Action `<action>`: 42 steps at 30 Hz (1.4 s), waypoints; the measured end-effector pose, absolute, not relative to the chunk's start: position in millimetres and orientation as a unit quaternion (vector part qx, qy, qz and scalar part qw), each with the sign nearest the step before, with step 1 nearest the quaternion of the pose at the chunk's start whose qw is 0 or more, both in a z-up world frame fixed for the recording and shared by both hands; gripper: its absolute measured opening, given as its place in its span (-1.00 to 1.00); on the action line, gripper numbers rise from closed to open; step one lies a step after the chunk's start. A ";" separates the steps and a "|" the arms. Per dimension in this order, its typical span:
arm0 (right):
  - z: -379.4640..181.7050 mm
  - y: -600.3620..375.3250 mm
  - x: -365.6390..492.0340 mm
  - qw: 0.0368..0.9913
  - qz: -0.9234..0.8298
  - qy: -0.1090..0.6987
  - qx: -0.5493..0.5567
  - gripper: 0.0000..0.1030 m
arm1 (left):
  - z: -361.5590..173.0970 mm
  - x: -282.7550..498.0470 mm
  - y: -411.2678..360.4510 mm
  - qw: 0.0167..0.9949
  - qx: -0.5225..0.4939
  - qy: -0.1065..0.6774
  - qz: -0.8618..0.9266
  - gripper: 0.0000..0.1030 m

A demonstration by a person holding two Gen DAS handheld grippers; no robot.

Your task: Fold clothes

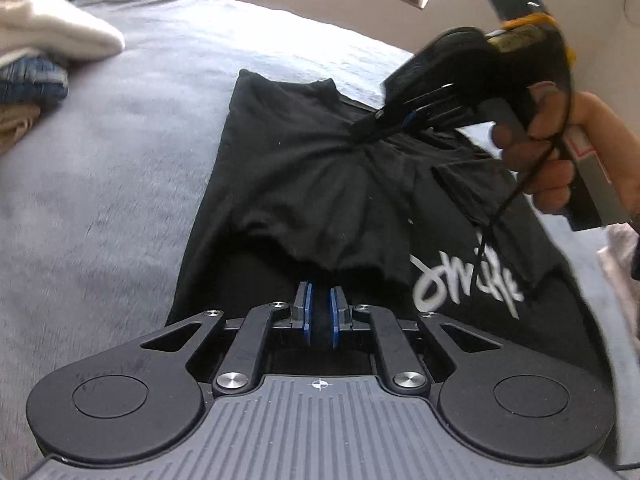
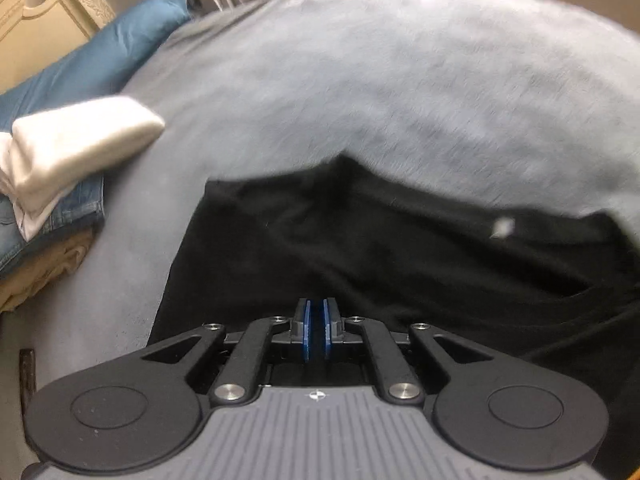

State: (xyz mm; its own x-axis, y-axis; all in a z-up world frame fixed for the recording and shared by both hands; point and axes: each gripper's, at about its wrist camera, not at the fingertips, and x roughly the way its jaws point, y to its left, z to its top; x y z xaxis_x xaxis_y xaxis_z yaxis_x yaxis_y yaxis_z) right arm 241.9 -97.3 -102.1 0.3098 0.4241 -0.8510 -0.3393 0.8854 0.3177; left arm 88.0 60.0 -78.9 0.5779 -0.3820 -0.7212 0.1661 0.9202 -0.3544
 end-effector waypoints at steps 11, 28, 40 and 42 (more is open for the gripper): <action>-115.0 -102.1 151.5 0.724 0.302 0.620 -0.027 -0.83 | -63.9 60.1 103.0 0.879 -0.135 0.441 -0.120 -0.84; -88.8 -393.4 -53.2 0.793 0.092 0.537 0.272 -0.10 | -78.4 -43.6 165.0 0.780 -0.141 0.573 -0.209 -0.50; -145.6 -450.6 -134.9 0.759 0.044 0.519 0.392 -0.11 | -97.9 -78.9 164.8 0.744 -0.141 0.612 -0.226 -0.45; -148.8 -449.8 -141.5 0.747 0.055 0.529 0.399 -0.11 | -100.6 -82.6 166.2 0.734 -0.145 0.621 -0.233 -0.45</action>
State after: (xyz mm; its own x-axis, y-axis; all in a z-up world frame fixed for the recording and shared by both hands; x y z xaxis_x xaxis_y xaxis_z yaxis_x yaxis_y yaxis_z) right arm -141.5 -449.8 -148.8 0.4338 0.5049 -0.7462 0.3399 0.6753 0.6545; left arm -82.6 166.2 -100.6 0.1199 -0.5214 -0.8449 0.1621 0.8498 -0.5015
